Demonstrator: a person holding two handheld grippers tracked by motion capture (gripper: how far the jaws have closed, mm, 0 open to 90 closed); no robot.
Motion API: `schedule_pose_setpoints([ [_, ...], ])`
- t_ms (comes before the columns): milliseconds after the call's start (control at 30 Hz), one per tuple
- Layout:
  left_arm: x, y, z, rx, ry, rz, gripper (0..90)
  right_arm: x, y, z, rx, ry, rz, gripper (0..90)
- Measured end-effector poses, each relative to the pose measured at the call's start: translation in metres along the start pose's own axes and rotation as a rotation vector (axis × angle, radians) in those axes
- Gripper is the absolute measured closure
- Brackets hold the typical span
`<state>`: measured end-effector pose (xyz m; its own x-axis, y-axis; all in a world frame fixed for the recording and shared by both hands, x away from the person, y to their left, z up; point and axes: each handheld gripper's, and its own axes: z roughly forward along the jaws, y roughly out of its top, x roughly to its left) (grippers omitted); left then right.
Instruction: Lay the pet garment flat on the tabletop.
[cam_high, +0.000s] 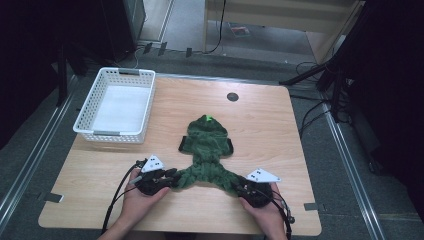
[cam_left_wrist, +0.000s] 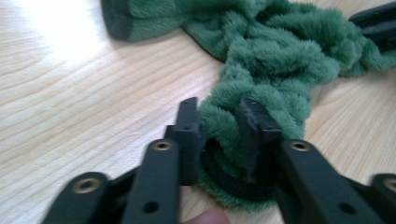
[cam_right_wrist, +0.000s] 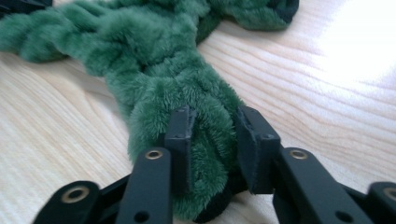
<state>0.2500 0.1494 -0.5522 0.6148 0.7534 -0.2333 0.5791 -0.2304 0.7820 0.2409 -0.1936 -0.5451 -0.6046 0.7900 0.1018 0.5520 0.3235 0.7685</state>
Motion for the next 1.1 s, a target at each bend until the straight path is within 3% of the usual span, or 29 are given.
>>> schedule_pose_setpoints([
  [67,0.002,-0.001,-0.006,-0.039,0.004,-0.019,54.9,-0.002,0.000,-0.004,-0.037,0.017,0.005,54.5],
  [167,0.005,-0.002,-0.019,-0.101,0.026,-0.015,44.1,-0.010,-0.002,-0.012,-0.084,0.016,0.045,42.5],
  [267,0.007,-0.003,-0.034,-0.144,0.054,-0.009,29.7,-0.019,-0.003,-0.023,-0.121,-0.023,0.077,29.2],
  [367,0.013,-0.006,-0.050,-0.177,0.066,-0.039,15.4,-0.027,-0.004,-0.032,-0.134,-0.054,0.116,12.3],
  [467,0.022,-0.012,-0.065,-0.201,0.085,-0.060,9.0,-0.034,-0.006,-0.040,-0.138,-0.069,0.137,1.0],
  [567,0.033,-0.018,-0.079,-0.214,0.082,-0.069,0.0,-0.039,-0.010,-0.047,-0.137,-0.092,0.127,0.0],
  [633,0.041,-0.023,-0.089,-0.227,0.087,-0.091,0.0,-0.042,-0.012,-0.052,-0.142,-0.104,0.138,0.0],
  [800,0.060,-0.035,-0.111,-0.241,0.147,-0.120,0.0,-0.053,-0.019,-0.061,-0.146,-0.142,0.170,0.0],
  [1100,0.093,-0.060,-0.145,-0.223,0.267,-0.165,0.0,-0.074,-0.037,-0.074,-0.134,-0.187,0.202,0.0],
])
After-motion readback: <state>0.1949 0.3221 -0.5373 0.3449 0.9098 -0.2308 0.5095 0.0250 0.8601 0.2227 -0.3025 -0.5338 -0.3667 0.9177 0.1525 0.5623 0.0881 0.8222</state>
